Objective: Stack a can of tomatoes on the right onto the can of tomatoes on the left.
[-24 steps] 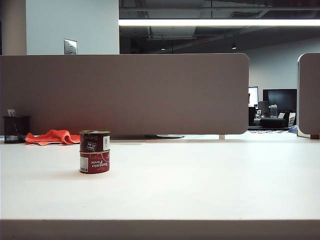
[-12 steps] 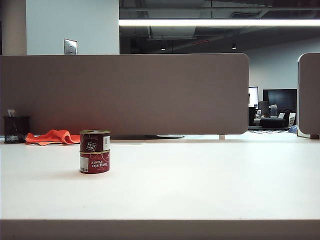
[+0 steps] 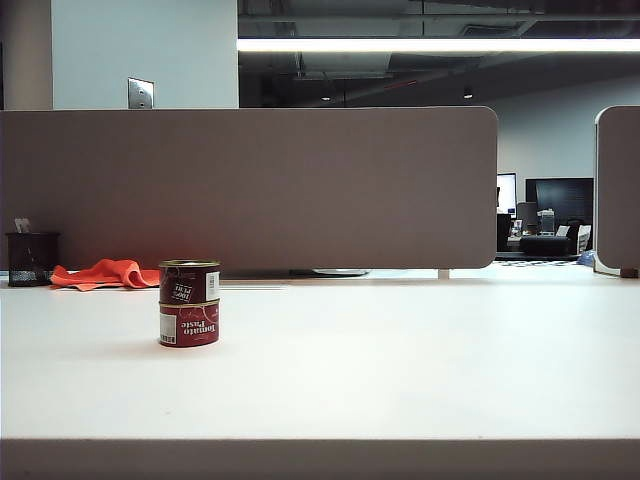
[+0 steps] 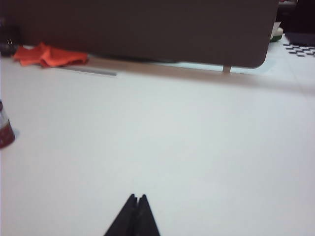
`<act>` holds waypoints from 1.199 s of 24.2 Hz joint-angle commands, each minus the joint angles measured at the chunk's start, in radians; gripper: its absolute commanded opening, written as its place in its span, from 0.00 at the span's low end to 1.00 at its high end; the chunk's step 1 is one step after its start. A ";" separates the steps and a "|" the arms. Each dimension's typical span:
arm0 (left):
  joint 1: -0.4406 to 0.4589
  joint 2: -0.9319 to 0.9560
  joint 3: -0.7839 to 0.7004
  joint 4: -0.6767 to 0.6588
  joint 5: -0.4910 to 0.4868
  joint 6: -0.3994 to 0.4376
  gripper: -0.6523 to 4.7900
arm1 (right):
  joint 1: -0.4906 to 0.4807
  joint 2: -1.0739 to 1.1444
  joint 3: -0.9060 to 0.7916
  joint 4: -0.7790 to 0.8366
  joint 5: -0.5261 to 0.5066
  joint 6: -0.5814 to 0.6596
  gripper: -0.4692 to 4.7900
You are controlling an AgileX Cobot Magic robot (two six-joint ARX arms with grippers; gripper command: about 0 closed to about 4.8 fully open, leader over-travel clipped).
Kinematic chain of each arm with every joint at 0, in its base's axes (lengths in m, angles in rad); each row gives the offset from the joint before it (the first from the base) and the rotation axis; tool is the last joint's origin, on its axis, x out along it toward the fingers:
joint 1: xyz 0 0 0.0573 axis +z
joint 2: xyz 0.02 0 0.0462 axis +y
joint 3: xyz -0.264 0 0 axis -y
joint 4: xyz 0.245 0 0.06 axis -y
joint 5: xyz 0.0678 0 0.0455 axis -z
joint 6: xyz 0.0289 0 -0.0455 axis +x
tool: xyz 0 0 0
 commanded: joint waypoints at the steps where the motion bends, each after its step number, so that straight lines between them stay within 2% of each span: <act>1: 0.002 -0.002 -0.024 0.029 -0.010 0.000 0.11 | -0.002 0.000 -0.047 0.066 -0.002 0.005 0.09; 3: 0.002 -0.002 -0.025 0.034 -0.024 0.022 0.11 | -0.004 -0.003 -0.085 0.107 -0.003 0.005 0.09; 6: 0.002 -0.002 -0.025 0.051 -0.031 0.055 0.11 | -0.006 0.002 -0.090 0.084 -0.006 -0.006 0.09; 14: 0.002 -0.002 -0.022 0.106 -0.083 0.050 0.11 | -0.006 -0.001 -0.090 0.117 -0.015 -0.029 0.09; 29: 0.002 -0.002 -0.023 0.101 -0.082 0.050 0.11 | -0.005 -0.001 -0.090 0.107 -0.015 -0.029 0.09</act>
